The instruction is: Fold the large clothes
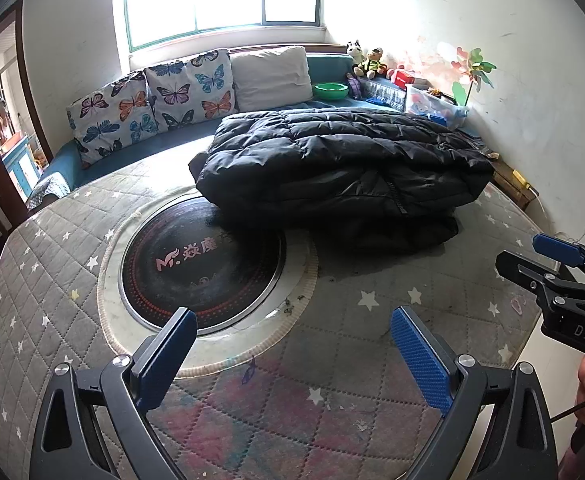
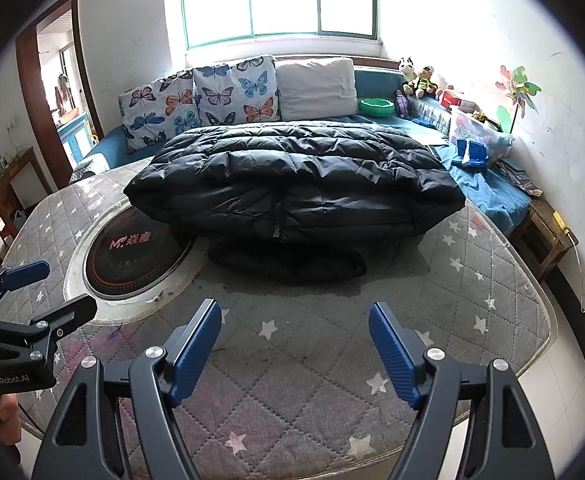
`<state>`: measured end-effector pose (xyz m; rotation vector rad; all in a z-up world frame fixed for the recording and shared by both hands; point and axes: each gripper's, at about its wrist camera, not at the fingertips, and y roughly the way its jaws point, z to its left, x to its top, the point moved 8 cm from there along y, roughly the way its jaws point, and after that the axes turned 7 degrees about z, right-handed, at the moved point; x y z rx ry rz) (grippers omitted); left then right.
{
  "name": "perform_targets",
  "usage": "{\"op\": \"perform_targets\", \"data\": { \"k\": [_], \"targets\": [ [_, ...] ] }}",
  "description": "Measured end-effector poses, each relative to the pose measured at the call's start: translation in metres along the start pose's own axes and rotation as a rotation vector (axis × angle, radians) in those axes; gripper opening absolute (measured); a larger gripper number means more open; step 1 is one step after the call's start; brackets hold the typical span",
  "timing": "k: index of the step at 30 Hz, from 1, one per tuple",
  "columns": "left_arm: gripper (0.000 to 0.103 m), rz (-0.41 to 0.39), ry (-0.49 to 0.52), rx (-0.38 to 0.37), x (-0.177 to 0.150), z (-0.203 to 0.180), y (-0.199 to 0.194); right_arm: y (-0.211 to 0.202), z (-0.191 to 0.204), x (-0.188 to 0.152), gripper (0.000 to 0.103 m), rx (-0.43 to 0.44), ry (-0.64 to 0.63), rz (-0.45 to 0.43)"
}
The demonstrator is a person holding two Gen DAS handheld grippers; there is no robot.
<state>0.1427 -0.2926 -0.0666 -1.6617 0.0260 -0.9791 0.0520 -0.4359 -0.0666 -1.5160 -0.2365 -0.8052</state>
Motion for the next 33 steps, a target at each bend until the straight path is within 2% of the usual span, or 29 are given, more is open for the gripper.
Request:
{"op": "perform_targets", "data": {
  "k": [33],
  "targets": [
    [0.103, 0.002, 0.004, 0.008, -0.002, 0.0016, 0.0, -0.0006, 0.001, -0.0008, 0.083, -0.003, -0.001, 0.001]
  ]
}}
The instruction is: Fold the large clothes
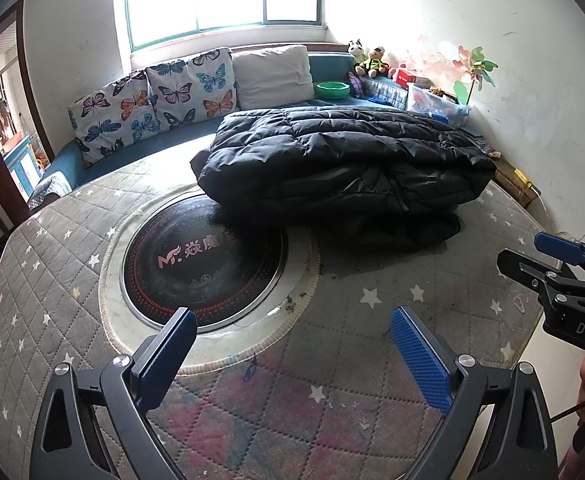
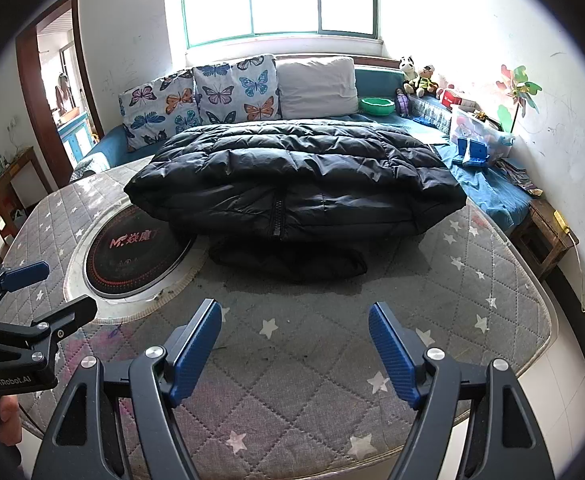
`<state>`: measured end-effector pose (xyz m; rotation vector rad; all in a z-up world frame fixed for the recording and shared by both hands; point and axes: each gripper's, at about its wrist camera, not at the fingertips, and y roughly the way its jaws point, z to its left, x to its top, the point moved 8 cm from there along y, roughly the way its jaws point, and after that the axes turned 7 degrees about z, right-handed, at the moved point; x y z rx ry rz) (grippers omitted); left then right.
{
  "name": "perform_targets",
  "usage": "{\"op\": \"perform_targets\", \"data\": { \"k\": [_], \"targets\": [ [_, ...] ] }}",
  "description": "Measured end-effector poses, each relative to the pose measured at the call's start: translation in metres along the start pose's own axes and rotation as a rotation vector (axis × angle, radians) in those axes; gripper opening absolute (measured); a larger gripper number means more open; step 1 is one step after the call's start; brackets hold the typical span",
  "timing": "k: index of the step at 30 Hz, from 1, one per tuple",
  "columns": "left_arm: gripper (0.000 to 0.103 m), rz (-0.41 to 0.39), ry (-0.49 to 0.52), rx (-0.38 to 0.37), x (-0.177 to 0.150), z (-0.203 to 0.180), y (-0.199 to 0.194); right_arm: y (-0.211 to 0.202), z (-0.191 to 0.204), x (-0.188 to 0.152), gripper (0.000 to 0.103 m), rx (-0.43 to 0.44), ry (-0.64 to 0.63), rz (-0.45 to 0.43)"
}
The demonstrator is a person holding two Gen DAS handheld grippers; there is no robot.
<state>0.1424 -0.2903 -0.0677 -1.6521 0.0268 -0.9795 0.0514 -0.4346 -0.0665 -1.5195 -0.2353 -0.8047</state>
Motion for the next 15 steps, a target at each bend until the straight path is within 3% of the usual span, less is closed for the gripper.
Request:
{"op": "perform_targets", "data": {
  "k": [15],
  "targets": [
    [0.103, -0.012, 0.005, 0.004, -0.0011, 0.0002, -0.0035, 0.0018, -0.0003, 0.0005, 0.083, 0.004, -0.004, 0.0]
  ]
}}
